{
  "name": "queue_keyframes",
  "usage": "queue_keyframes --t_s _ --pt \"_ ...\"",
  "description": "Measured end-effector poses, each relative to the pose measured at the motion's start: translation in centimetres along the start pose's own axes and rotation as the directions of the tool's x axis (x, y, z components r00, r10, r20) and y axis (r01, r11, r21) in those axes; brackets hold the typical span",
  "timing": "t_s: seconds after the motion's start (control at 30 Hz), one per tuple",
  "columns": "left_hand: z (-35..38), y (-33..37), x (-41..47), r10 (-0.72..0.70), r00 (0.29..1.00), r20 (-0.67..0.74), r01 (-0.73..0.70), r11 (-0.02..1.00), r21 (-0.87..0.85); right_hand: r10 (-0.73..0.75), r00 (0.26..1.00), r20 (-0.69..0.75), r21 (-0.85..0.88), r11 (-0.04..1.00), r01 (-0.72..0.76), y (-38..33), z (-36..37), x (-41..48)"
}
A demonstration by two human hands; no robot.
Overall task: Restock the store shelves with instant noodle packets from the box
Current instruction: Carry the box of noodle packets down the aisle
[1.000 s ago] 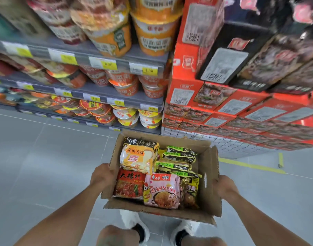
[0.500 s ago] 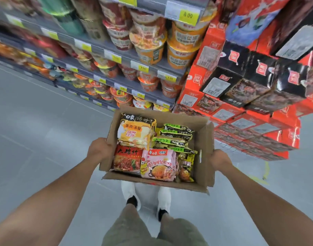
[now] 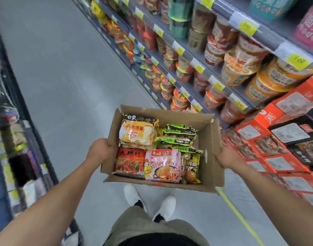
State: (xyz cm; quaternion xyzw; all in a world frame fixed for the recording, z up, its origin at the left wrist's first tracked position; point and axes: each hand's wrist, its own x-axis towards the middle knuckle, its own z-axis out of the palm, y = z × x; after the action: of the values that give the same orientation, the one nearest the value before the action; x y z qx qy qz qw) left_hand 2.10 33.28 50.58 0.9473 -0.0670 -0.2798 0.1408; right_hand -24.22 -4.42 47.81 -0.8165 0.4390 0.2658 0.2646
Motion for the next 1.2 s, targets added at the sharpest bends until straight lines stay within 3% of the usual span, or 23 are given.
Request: queue_keyframes --t_s 0.43,0.57,1.0,1.2 --pt "-10.2 -17.0 -2.8 -0.252 0.948 -0.195 0.219 0.960 -0.174 -0.270 0.963 0.006 -0.163 0.950 0.267 -24.1 0.1 0.6" --pt "-13.1 -20.2 -1.7 -0.262 0.939 -0.223 0.219 0.955 -0.199 -0.291 0.956 -0.028 -0.109 0.952 0.287 -29.8 0.0 0.0" --pt "-19.3 -21.4 7.9 -0.304 0.930 -0.208 0.231 0.920 -0.316 -0.375 0.912 -0.165 -0.236 0.913 0.332 -43.3 -4.2 5.2" --pt "-22.3 -19.6 15.5 -0.352 0.916 -0.192 0.279 0.903 -0.327 -0.458 0.878 -0.138 -0.358 0.850 0.387 -50.9 -7.7 11.4"
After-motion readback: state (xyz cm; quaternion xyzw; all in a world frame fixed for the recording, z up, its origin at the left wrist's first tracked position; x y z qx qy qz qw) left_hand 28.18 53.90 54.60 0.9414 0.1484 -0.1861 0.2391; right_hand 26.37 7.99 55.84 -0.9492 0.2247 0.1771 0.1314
